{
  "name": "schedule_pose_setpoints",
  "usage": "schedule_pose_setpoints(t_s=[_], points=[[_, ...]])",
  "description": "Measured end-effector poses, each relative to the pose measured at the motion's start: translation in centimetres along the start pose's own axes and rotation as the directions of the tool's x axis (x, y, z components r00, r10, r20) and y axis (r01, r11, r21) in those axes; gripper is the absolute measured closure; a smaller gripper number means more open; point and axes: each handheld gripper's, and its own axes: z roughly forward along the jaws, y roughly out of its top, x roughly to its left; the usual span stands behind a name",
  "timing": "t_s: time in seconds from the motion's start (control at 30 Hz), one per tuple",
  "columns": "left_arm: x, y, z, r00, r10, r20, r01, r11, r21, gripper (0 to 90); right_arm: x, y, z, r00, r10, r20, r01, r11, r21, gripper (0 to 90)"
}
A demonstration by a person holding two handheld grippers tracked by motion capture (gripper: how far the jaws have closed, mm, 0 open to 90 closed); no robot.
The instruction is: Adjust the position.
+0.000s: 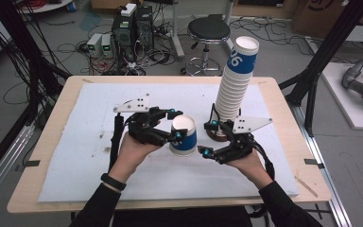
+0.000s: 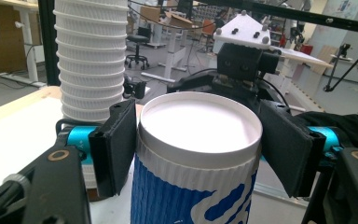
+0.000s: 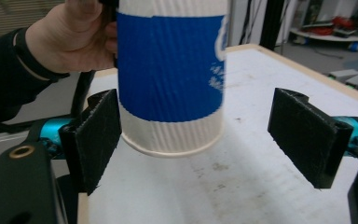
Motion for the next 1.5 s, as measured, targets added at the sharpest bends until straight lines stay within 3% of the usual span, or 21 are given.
schedule_pose_setpoints(t_s=[0.33,0.6,1.03,1.23,1.37,1.5], points=[[-0.4,-0.1,0.8,0.9998,0.008,0.017,-0.008,0.9999,-0.008,30.5,0.7,-0.3,1.6,0.9985,0.019,-0.051,-0.018,1.0,0.023,17.6],[-0.8,-0.1,1.5,0.9991,0.025,0.034,-0.024,0.9996,-0.016,30.5,0.9,-0.5,2.6,0.9982,0.018,-0.057,-0.015,0.999,0.047,17.5],[-0.8,-0.1,1.5,0.999,0.012,0.044,-0.012,0.9999,-0.006,29.8,0.7,-0.5,2.4,0.997,0.002,-0.077,0.002,0.999,0.054,22.0],[-0.8,0.1,1.3,0.9994,0.012,0.032,-0.013,0.9993,0.034,22.8,0.6,-0.4,2.1,0.9974,-0.014,-0.071,0.019,0.998,0.063,23.5],[-1.0,0.7,1.0,0.9992,0.035,0.02,-0.036,0.9958,0.084,21.3,0.5,-0.4,2.1,0.9961,-0.022,-0.085,0.029,0.996,0.087,23.5],[-1.3,1.3,0.9,0.9982,0.052,0.029,-0.056,0.9844,0.167,20.9,0.5,-0.2,2.3,0.9936,-0.03,-0.109,0.048,0.986,0.161,23.5]])
